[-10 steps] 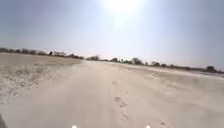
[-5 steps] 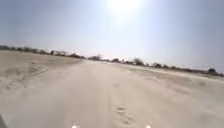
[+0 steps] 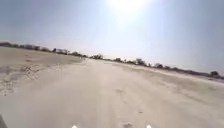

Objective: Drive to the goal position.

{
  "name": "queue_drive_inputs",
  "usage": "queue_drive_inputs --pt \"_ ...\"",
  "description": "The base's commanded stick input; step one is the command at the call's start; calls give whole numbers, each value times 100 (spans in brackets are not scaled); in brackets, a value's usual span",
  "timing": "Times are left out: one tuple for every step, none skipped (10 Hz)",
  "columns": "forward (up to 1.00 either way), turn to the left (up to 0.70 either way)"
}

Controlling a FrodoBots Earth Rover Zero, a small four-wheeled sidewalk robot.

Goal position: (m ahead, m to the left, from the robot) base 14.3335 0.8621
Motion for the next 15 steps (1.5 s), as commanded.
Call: queue_drive_inputs --pt "70 0" --pt "70 0" --pt "70 0" --pt "70 0" --pt "70 0" --pt "70 0" --pt "70 0" --pt "70 0" --pt "70 0" --pt "70 0" --pt "70 0" --pt "70 0" --pt "70 0" --pt "70 0" --pt "70 0"
